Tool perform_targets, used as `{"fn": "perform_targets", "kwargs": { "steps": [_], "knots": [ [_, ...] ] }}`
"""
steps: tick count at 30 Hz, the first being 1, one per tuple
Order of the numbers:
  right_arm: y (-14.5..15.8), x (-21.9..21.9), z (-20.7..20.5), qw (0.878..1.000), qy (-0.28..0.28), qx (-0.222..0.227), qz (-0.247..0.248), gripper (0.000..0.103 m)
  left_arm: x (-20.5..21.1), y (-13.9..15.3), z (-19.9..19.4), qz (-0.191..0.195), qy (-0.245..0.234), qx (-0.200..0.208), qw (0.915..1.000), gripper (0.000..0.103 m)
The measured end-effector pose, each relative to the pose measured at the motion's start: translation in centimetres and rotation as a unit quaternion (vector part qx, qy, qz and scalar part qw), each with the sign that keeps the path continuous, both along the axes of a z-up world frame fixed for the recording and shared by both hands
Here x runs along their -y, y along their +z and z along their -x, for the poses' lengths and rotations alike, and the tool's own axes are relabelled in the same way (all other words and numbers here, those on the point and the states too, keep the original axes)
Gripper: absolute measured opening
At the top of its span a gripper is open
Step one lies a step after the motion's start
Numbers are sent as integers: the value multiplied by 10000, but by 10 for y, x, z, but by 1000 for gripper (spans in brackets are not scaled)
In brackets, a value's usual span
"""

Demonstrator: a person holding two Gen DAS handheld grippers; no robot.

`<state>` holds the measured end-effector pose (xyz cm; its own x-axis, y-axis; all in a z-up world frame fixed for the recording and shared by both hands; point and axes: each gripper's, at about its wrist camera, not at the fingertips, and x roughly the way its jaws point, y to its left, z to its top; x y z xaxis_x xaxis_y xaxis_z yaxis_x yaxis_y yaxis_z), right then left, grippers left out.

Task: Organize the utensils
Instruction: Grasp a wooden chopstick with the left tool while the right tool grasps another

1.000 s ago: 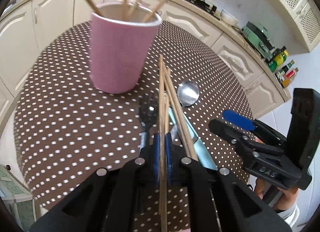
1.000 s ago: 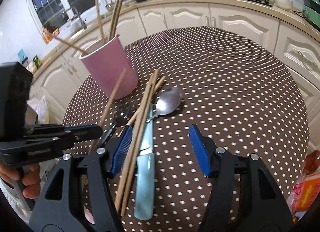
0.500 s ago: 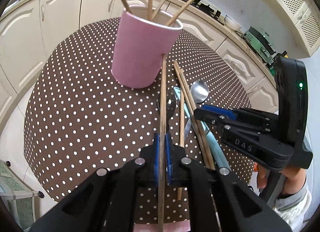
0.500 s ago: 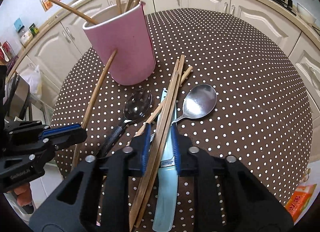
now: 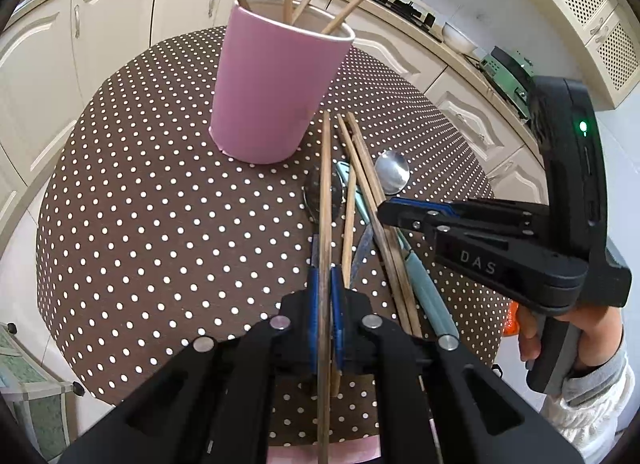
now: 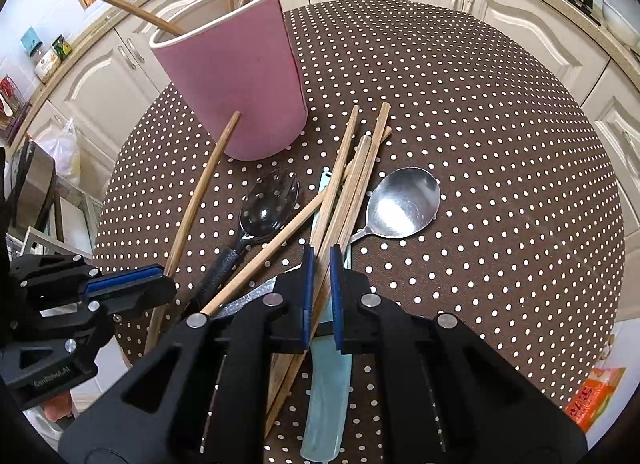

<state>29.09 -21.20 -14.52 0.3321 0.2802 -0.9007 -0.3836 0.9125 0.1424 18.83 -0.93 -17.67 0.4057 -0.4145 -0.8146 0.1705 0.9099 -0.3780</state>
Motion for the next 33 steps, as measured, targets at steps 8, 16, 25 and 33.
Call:
{"fn": "perform_targets", "kwargs": {
  "steps": [8, 16, 25, 33],
  "knots": [
    [1, -5, -6, 9997, 33, -225, -10, 8, 2, 2, 1, 58, -42, 27, 10000, 6],
    [0, -4, -6, 9991, 30, -395, 132, 8, -2, 1, -1, 123, -75, 20, 9999, 6],
    [-1, -12, -21, 9982, -71, -480, 352, 8, -1, 0, -5, 191, -104, 11, 9998, 6],
    [0, -34, -30, 9973, -25, -557, 481, 9, -3, -1, -10, 183, -132, 13, 9997, 6]
  ]
}}
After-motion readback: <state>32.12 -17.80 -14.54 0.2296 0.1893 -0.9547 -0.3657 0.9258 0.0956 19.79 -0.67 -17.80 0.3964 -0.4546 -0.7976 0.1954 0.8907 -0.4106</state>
